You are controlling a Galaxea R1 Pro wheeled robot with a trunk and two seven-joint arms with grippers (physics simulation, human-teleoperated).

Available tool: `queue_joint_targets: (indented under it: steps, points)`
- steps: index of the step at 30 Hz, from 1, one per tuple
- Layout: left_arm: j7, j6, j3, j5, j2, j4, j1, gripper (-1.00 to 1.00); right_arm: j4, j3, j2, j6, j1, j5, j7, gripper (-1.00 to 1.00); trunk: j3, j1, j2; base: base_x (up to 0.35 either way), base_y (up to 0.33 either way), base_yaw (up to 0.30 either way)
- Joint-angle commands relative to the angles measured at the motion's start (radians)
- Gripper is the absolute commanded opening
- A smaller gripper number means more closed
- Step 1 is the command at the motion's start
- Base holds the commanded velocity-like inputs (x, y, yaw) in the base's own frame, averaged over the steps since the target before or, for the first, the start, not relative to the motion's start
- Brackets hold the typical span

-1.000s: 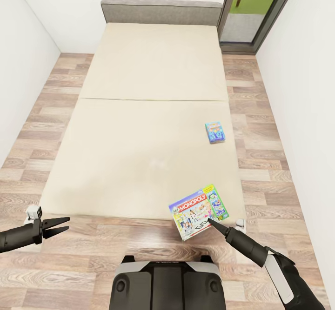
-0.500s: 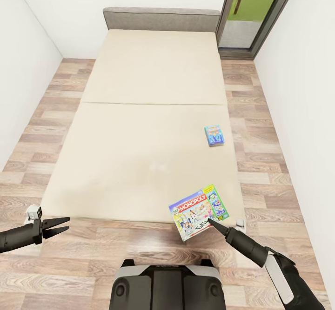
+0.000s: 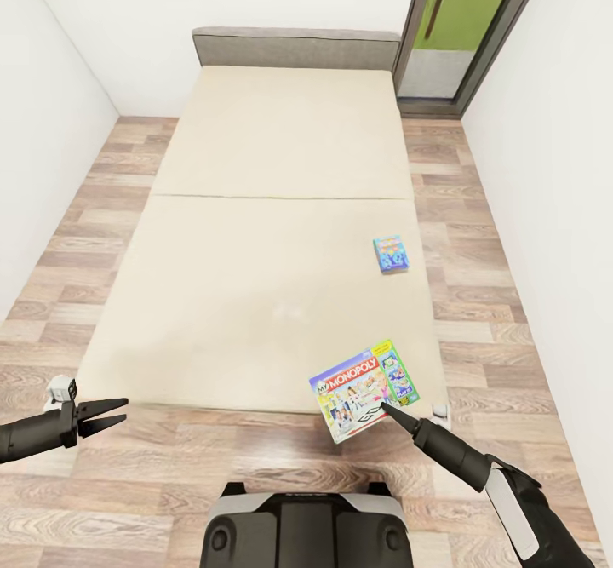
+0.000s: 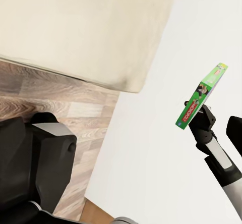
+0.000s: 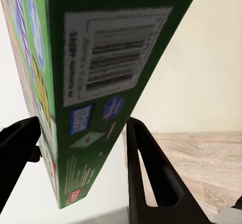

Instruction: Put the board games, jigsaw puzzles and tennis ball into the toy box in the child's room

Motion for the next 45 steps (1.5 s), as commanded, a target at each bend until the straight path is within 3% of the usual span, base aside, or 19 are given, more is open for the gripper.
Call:
queue_joint_targets:
  steps: [1,45]
  points:
    - [-0.004,0.011,0.0,-0.001,0.0,0.0,0.0,1.0,0.0,0.0,0.0,0.008,0.0,-0.005,0.001,-1.0,0.001,0.001,-0.001,0.0,0.0,0.0]
    - [-0.004,0.011,0.0,-0.001,0.0,0.0,0.0,1.0,0.0,0.0,0.0,0.008,0.0,-0.005,0.001,-1.0,0.074,0.001,-0.001,0.0,0.0,0.0]
